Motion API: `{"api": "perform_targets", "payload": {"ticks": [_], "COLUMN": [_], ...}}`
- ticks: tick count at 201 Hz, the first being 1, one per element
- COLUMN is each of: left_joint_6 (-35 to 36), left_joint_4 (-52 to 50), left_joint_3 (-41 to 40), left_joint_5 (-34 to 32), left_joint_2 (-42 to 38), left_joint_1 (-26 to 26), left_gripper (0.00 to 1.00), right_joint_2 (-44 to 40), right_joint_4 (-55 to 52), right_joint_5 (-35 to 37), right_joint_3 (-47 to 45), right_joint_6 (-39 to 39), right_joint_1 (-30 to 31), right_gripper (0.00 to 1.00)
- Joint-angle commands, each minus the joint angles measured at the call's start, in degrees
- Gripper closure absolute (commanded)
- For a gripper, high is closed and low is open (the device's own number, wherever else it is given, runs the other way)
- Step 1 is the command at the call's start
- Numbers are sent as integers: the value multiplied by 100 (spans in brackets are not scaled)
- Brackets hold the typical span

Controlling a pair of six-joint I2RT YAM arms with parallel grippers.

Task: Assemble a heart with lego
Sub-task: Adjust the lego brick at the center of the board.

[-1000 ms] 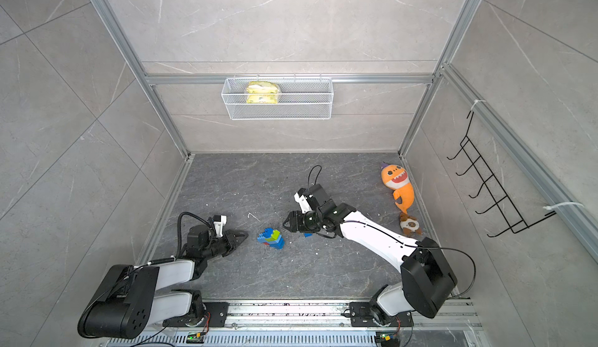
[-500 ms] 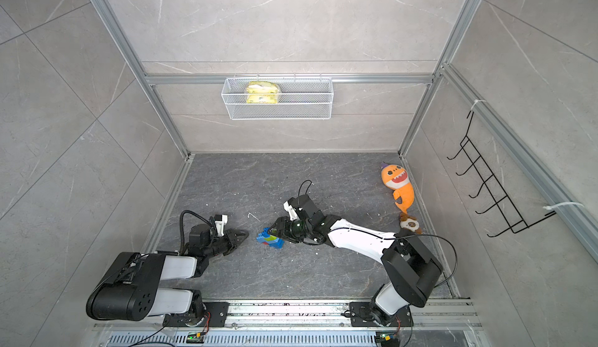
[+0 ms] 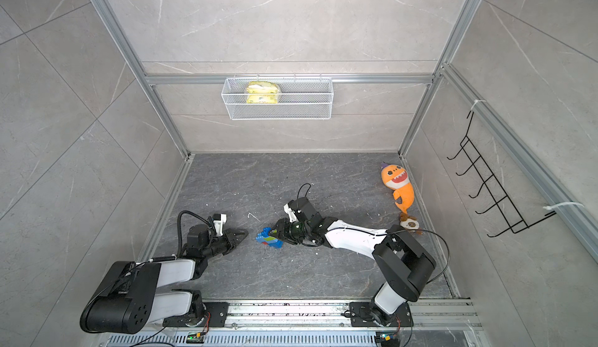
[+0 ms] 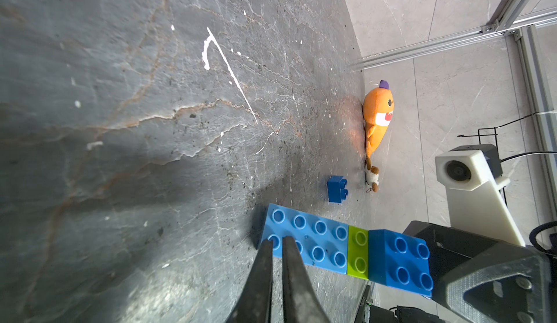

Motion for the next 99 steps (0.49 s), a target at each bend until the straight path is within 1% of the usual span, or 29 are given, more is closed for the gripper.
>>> {"api": "perform_targets", "payload": {"ticks": [1, 34, 57, 99], "left_joint_6": [129, 152, 183, 184], "left_joint_4": [-41, -132, -225, -285], "left_joint_3": [-51, -78, -66, -61], "left_joint_5": [21, -5, -7, -17], "left_joint_2": [-159, -257, -315, -379], "left_joint_1": [-13, -13, -13, -14], "left_gripper": [87, 87, 88, 87], "right_joint_2": [137, 193, 196, 163], "right_joint_4": [216, 304, 321, 438], "right_joint_5": [-14, -23, -31, -32], "right_joint_3": [3, -57, -79, -154], "right_joint_6": [54, 55, 58, 56], "right_joint_1": [2, 3, -16, -54], "right_gripper": [55, 62, 64, 72]}}
